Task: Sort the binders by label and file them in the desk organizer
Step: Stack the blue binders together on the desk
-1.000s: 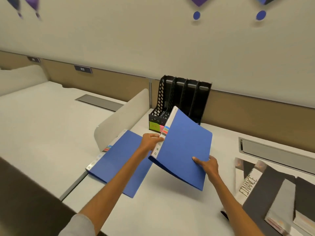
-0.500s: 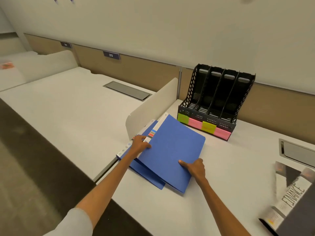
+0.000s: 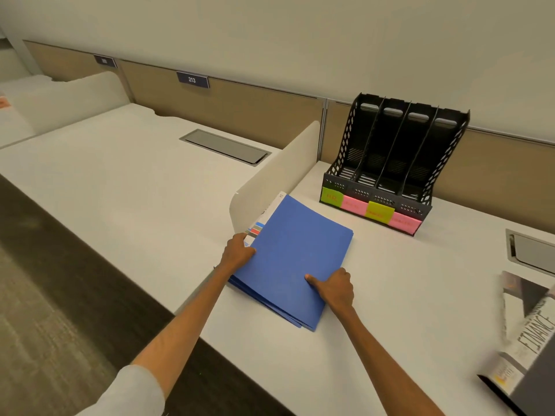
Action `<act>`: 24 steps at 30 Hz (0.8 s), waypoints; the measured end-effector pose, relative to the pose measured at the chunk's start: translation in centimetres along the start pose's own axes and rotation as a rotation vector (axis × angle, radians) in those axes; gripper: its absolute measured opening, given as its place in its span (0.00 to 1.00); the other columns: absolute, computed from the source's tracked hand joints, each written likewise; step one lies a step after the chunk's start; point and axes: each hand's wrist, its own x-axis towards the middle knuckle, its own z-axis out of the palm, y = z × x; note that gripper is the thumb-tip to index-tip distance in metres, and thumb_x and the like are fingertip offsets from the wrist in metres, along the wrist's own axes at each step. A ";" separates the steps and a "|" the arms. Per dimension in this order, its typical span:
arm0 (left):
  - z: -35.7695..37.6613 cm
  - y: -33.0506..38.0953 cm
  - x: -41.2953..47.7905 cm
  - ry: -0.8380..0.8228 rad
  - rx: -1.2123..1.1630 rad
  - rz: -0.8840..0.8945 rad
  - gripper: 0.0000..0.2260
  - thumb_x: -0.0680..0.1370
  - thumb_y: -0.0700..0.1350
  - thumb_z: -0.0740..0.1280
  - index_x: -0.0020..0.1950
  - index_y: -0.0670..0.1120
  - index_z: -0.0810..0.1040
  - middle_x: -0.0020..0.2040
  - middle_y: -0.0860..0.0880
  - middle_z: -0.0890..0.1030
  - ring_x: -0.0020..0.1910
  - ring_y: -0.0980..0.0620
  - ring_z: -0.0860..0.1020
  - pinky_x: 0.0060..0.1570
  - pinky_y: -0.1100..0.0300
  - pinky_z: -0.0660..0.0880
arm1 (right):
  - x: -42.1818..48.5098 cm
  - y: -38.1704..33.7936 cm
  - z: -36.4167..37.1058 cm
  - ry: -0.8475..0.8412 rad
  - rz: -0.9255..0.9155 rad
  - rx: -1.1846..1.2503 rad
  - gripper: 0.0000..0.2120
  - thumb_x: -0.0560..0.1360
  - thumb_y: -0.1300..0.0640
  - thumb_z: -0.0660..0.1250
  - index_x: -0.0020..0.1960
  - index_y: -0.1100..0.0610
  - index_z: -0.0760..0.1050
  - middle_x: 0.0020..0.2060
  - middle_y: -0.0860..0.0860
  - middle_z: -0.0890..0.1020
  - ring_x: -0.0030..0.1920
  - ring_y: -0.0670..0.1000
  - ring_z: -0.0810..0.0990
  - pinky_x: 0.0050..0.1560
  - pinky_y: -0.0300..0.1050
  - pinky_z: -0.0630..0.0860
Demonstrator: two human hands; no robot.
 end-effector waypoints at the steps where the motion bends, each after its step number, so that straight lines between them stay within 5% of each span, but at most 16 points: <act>1: -0.2 -0.1 0.1 0.017 0.081 0.012 0.19 0.75 0.39 0.65 0.66 0.40 0.71 0.58 0.40 0.78 0.55 0.40 0.77 0.54 0.49 0.76 | -0.2 -0.3 0.5 0.003 -0.012 -0.015 0.41 0.64 0.33 0.74 0.62 0.61 0.67 0.58 0.56 0.74 0.54 0.58 0.78 0.43 0.45 0.71; 7: -0.6 -0.1 0.6 0.192 0.379 0.139 0.12 0.72 0.34 0.61 0.55 0.37 0.73 0.47 0.37 0.78 0.48 0.38 0.75 0.42 0.50 0.73 | -1.0 -1.2 2.1 0.018 -0.054 -0.068 0.41 0.64 0.31 0.72 0.61 0.62 0.67 0.56 0.55 0.72 0.53 0.58 0.78 0.45 0.47 0.75; 16: 3.8 -0.7 -0.7 0.369 0.627 0.215 0.21 0.74 0.36 0.63 0.68 0.42 0.69 0.71 0.39 0.66 0.68 0.40 0.65 0.68 0.48 0.62 | -1.6 -1.1 2.3 0.011 -0.172 -0.120 0.30 0.70 0.35 0.69 0.56 0.60 0.68 0.56 0.54 0.71 0.48 0.54 0.77 0.42 0.43 0.72; 24: 7.9 1.5 -2.1 0.244 0.526 0.307 0.19 0.78 0.40 0.62 0.70 0.45 0.69 0.72 0.43 0.66 0.73 0.44 0.62 0.72 0.47 0.56 | -1.3 0.8 -0.3 0.032 -0.209 -0.066 0.31 0.76 0.41 0.66 0.69 0.59 0.66 0.64 0.56 0.70 0.60 0.58 0.76 0.55 0.48 0.74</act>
